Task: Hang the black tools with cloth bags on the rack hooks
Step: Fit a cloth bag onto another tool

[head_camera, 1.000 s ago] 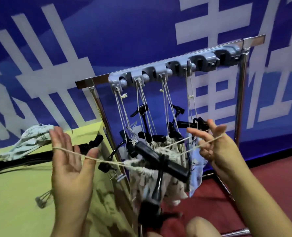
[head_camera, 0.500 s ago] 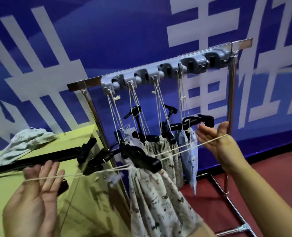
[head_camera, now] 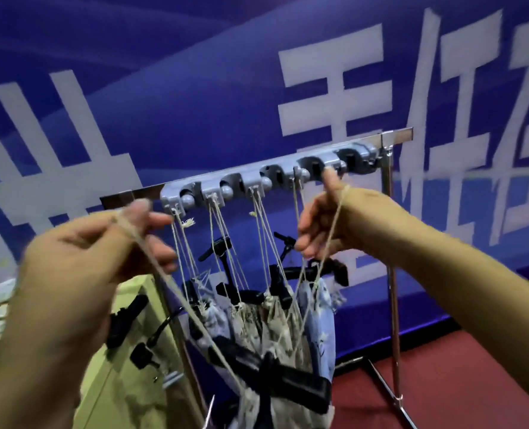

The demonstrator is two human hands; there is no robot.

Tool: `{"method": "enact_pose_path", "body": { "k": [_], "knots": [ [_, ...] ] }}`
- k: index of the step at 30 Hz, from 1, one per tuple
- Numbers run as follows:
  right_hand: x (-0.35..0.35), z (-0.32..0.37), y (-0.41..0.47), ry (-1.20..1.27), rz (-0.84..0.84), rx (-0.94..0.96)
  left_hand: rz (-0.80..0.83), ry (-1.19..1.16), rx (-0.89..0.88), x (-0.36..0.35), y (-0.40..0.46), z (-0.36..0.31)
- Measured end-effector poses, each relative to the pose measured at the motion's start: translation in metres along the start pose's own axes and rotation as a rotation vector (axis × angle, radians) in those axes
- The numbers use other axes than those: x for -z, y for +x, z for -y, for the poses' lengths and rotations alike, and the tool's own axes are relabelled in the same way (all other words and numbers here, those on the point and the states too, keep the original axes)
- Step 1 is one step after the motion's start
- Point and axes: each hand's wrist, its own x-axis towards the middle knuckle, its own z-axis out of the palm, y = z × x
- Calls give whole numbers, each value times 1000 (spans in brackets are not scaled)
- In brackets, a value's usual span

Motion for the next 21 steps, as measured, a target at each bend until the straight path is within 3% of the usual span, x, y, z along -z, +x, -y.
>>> {"method": "enact_pose_path", "body": {
  "k": [3, 5, 8, 10, 14, 17, 21],
  "knots": [
    [-16, 33, 4, -101, 214, -96, 82, 100, -75, -45, 20, -6],
    [-21, 47, 7, -120, 276, -133, 133, 171, -103, -79, 35, -12],
    [-22, 64, 7, -56, 277, -156, 107, 85, -38, -102, 60, -10],
    [-14, 76, 9, 37, 271, -171, 179, -115, 68, -114, 70, -16],
    [4, 90, 13, 185, 388, -275, 636, -684, 501, -131, 82, -18],
    [40, 85, 17, 102, 337, -366, 773, -578, 546, -140, 90, 6],
    [105, 64, 7, 17, 105, -467, 900, -383, 579, -142, 94, 44]
  ]
}}
